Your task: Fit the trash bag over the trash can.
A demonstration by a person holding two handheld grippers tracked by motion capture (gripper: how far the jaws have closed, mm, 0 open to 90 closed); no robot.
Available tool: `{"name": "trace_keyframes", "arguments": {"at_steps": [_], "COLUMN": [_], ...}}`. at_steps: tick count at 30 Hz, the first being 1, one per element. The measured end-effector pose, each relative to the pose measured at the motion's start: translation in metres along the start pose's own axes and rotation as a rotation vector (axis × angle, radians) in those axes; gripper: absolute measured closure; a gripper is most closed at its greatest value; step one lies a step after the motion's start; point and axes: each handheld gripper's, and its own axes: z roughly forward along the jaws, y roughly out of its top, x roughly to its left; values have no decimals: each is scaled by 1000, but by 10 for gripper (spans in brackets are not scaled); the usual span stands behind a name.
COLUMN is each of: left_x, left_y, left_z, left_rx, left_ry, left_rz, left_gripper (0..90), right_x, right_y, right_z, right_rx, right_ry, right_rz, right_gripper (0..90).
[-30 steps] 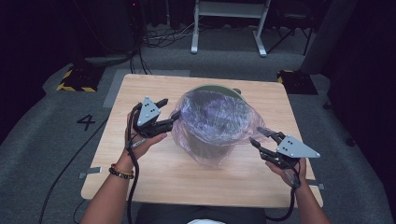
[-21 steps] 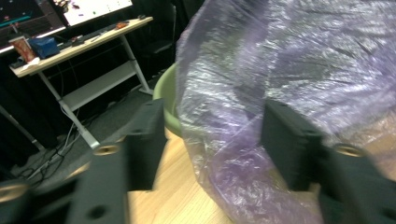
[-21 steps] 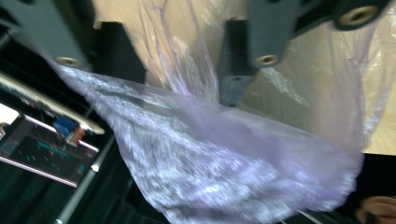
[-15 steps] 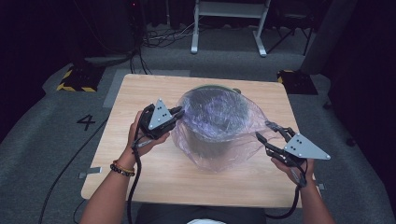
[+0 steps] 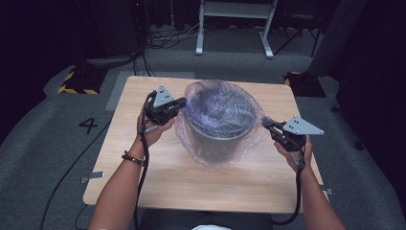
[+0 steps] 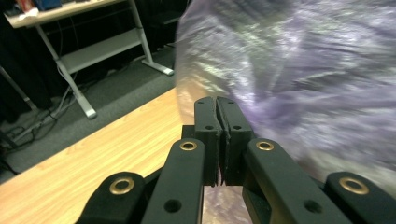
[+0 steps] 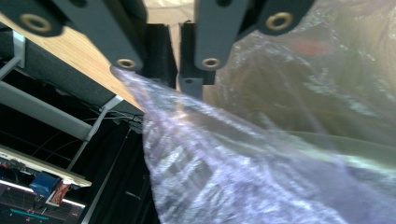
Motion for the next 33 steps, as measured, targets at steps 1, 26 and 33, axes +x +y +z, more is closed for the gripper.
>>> {"name": "trace_keyframes", "arguments": {"at_steps": [1,26,33], "left_x": [1,10,12], "left_y": [0,-22,-30], "left_z": [2,-26,-45], "left_rx": [5,-4,-18], "left_ry": [9,28,16], "left_rz": [3,-49,-38], "left_gripper": [874,481,349], "right_x": [0,15,17], "right_y": [0,4,5], "right_z": [0,-59,-68], "right_rx": [0,-83,-126], "right_ry": [0,63,11], "right_rz": [0,-106,-121], "right_gripper": [882,551,502]}}
